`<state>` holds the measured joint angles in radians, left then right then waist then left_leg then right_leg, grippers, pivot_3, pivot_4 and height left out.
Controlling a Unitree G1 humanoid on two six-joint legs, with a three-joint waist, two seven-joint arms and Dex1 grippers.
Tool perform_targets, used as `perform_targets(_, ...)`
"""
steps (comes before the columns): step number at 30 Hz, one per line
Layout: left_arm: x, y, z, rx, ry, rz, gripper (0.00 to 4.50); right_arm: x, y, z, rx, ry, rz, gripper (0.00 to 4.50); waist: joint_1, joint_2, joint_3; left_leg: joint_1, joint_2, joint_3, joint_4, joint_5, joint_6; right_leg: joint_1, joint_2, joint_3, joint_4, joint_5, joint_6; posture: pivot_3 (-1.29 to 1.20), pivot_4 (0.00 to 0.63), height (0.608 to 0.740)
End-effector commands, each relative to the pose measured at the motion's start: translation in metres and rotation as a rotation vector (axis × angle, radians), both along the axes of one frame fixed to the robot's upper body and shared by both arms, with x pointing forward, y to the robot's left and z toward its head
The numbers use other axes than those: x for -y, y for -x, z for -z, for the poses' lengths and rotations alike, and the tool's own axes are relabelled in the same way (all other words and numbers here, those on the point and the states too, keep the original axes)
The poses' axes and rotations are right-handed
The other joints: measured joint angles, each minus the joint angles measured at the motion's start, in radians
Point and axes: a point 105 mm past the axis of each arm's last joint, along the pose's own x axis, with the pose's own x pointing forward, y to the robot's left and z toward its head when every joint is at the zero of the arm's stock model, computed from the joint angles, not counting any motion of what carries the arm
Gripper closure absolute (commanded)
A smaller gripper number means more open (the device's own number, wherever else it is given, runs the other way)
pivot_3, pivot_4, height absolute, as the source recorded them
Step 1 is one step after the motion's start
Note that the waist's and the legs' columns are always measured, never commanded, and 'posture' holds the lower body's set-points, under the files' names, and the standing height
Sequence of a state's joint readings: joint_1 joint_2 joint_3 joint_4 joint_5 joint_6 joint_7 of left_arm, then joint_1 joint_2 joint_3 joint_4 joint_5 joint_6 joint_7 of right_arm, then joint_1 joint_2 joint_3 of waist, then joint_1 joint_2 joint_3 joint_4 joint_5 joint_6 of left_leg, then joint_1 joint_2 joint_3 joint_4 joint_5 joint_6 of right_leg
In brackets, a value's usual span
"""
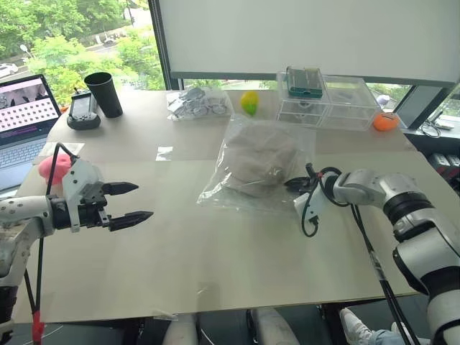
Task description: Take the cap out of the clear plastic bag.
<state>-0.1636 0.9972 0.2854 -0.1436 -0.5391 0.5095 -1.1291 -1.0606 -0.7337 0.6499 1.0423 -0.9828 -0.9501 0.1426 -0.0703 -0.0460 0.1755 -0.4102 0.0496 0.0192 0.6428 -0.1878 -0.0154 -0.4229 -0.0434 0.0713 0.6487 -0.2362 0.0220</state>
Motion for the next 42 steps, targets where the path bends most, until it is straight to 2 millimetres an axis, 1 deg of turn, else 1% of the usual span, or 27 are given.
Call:
perform_targets(1,0.003,0.0,-0.009,0.029,-0.005,0.02,0.0,-0.003,0.006,-0.006,-0.011,-0.025,-0.036,2.04,0.0,0.0,0.0,0.0,0.0,0.0,0.0,0.0,0.0,0.0,0.0,0.0,0.0,0.0,0.0,0.0,0.15,0.74)
perform_targets(5,0.003,0.0,-0.008,0.028,-0.004,0.021,0.0,0.0,0.013,-0.005,-0.076,-0.002,-0.045,2.04,0.0,0.0,0.0,0.0,0.0,0.0,0.0,0.0,0.0,0.0,0.0,0.0,0.0,0.0,0.0,0.0,0.15,0.74)
perform_targets(10,0.003,0.0,-0.008,0.026,0.0,0.02,0.0,0.015,0.021,-0.008,-0.178,0.064,-0.009,2.04,0.001,0.0,0.0,0.0,0.0,0.0,0.0,0.0,0.0,0.0,0.0,0.0,0.0,0.0,0.0,0.0,0.15,0.74)
perform_targets(15,0.005,-0.001,-0.006,0.025,0.004,0.023,0.0,0.021,0.017,-0.016,-0.17,0.091,0.03,2.04,0.001,0.0,0.0,0.0,0.0,0.0,0.0,0.0,0.0,0.0,0.0,0.0,0.0,0.0,0.0,0.0,0.15,0.74)
perform_targets(22,0.005,-0.002,-0.006,0.025,0.006,0.024,0.0,0.031,0.016,-0.018,-0.18,0.116,0.077,2.04,0.001,0.0,0.0,0.0,0.0,0.0,0.0,0.0,0.0,0.0,0.0,0.0,0.0,0.0,0.0,0.0,0.15,0.74)
perform_targets(23,0.005,-0.002,-0.006,0.024,0.008,0.024,0.0,0.036,0.017,-0.016,-0.208,0.121,0.102,2.04,0.001,0.0,0.0,0.0,0.0,0.0,0.0,0.0,0.0,0.0,0.0,0.0,0.0,0.0,0.0,0.0,0.15,0.74)
perform_targets(24,0.005,-0.002,-0.006,0.024,0.008,0.025,0.0,0.04,0.019,-0.016,-0.227,0.129,0.118,1.52,0.002,0.0,0.0,0.0,0.0,0.0,0.0,0.0,0.0,0.0,0.0,0.0,0.0,0.0,0.0,0.0,0.15,0.74)
perform_targets(25,0.005,-0.002,-0.006,0.023,0.007,0.025,0.0,0.044,0.02,-0.015,-0.239,0.145,0.129,1.33,0.003,0.0,0.0,0.0,0.0,0.0,0.0,0.0,0.0,0.0,0.0,0.0,0.0,0.0,0.0,0.0,0.15,0.74)
perform_targets(26,0.005,-0.002,-0.006,0.022,0.007,0.026,0.0,0.049,0.022,-0.015,-0.259,0.161,0.147,0.92,0.004,0.0,0.0,0.0,0.0,0.0,0.0,0.0,0.0,0.0,0.0,0.0,0.0,0.0,0.0,0.0,0.15,0.74)
perform_targets(27,0.005,-0.002,-0.006,0.021,0.008,0.027,0.0,0.055,0.024,-0.014,-0.274,0.18,0.163,0.67,0.007,0.0,0.0,0.0,0.0,0.0,0.0,0.0,0.0,0.0,0.0,0.0,0.0,0.0,0.0,0.0,0.15,0.74)
perform_targets(28,0.005,-0.002,-0.006,0.021,0.008,0.027,0.0,0.059,0.026,-0.014,-0.287,0.196,0.175,0.19,0.009,0.0,0.0,0.0,0.0,0.0,0.0,0.0,0.0,0.0,0.0,0.0,0.0,0.0,0.0,0.0,0.15,0.74)
perform_targets(29,0.005,-0.002,-0.006,0.02,0.007,0.028,0.0,0.063,0.027,-0.015,-0.294,0.21,0.18,0.05,0.011,0.0,0.0,0.0,0.0,0.0,0.0,0.0,0.0,0.001,0.0,0.0,0.0,0.0,0.0,0.0,0.15,0.74)
perform_targets(31,0.006,-0.003,-0.006,0.02,0.008,0.031,0.0,0.067,0.03,-0.018,-0.296,0.225,0.183,0.05,0.012,0.0,0.0,0.0,0.0,0.0,0.0,0.0,0.0,0.0,0.0,0.0,0.0,0.0,0.0,0.0,0.15,0.74)
perform_targets(34,0.006,-0.003,-0.006,0.02,0.008,0.035,0.0,0.082,0.037,-0.024,-0.362,0.273,0.241,0.05,0.012,0.001,0.0,0.0,0.0,0.0,0.0,0.0,0.0,0.0,0.0,0.0,0.0,0.0,0.0,0.0,0.15,0.74)
perform_targets(37,0.01,-0.005,-0.006,0.021,0.009,0.047,0.0,0.096,0.045,-0.046,-0.412,0.29,0.32,0.05,0.011,0.003,0.002,0.0,0.0,0.001,0.0,0.0,0.0,0.0,0.0,0.0,0.0,0.0,0.0,0.0,0.15,0.74)
perform_targets(39,0.014,-0.006,-0.007,0.027,0.009,0.062,0.0,0.101,0.056,-0.058,-0.5,0.254,0.388,0.05,0.011,0.005,0.003,0.0,0.0,0.001,0.0,0.0,0.0,0.0,0.0,0.0,0.0,0.0,0.0,0.0,0.15,0.74)
perform_targets(40,0.015,-0.007,-0.008,0.031,0.009,0.07,0.0,0.096,0.062,-0.064,-0.549,0.202,0.398,0.05,0.012,0.005,0.003,0.0,0.0,0.001,0.0,0.0,0.0,0.0,0.0,0.0,0.0,0.0,0.0,0.0,0.15,0.74)
perform_targets(41,0.018,-0.008,-0.008,0.036,0.007,0.079,0.0,0.085,0.068,-0.073,-0.607,0.114,0.401,0.05,0.012,0.005,0.003,0.0,0.0,0.001,0.0,0.0,0.0,0.0,0.0,0.0,0.0,0.0,0.0,0.0,0.15,0.74)
perform_targets(42,0.021,-0.009,-0.009,0.044,0.007,0.089,0.0,0.066,0.078,-0.085,-0.677,-0.005,0.368,0.05,0.011,0.005,0.003,0.0,0.001,0.001,0.0,0.0,0.0,0.0,0.0,0.0,0.0,0.0,0.0,0.0,0.15,0.74)
